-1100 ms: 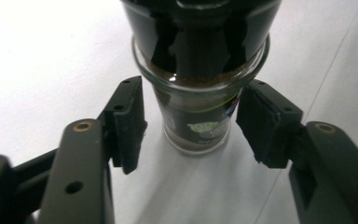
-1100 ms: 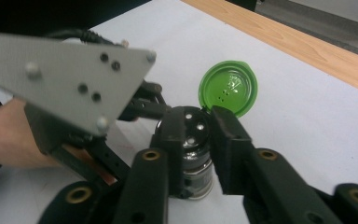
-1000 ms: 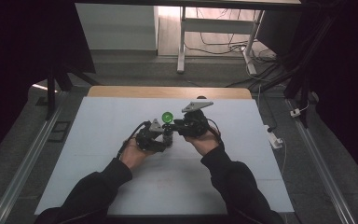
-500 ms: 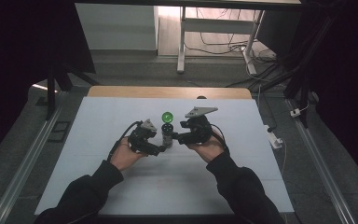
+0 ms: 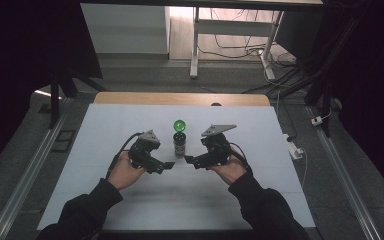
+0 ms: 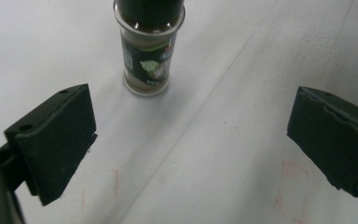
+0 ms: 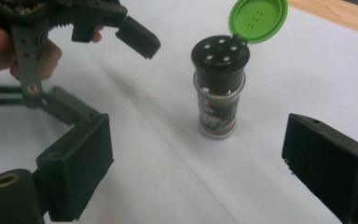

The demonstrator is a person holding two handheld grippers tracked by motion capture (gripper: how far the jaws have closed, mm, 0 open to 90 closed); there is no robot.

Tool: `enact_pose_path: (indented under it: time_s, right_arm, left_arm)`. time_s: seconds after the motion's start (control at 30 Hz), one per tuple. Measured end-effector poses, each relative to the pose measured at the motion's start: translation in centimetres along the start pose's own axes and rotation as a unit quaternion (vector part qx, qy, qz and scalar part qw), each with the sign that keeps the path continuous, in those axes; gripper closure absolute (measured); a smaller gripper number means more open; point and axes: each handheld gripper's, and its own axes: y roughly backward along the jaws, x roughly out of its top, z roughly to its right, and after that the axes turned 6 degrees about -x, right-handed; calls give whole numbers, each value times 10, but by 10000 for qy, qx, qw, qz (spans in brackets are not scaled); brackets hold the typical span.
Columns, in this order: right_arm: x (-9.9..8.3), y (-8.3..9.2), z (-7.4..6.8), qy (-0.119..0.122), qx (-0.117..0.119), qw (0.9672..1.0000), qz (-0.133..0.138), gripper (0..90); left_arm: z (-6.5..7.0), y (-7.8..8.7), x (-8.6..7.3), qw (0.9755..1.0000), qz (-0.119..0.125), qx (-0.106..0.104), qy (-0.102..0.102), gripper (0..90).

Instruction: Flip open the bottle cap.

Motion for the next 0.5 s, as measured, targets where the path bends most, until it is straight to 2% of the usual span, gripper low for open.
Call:
enact_pose_path:
  time_s: [0.27, 0.4, 0.5]
  right_arm:
    - [-9, 20, -7, 32, 21, 9998, 195, 2]
    - [-15, 32, -8, 35, 50, 9997, 223, 1]
    - [-22, 41, -9, -10, 79, 9997, 215, 1]
  left_arm:
    - [11, 25, -13, 9998, 144, -141, 6, 1]
    - [18, 38, -21, 9997, 218, -95, 25, 0]
    - [23, 47, -29, 9996, 246, -141, 56, 0]
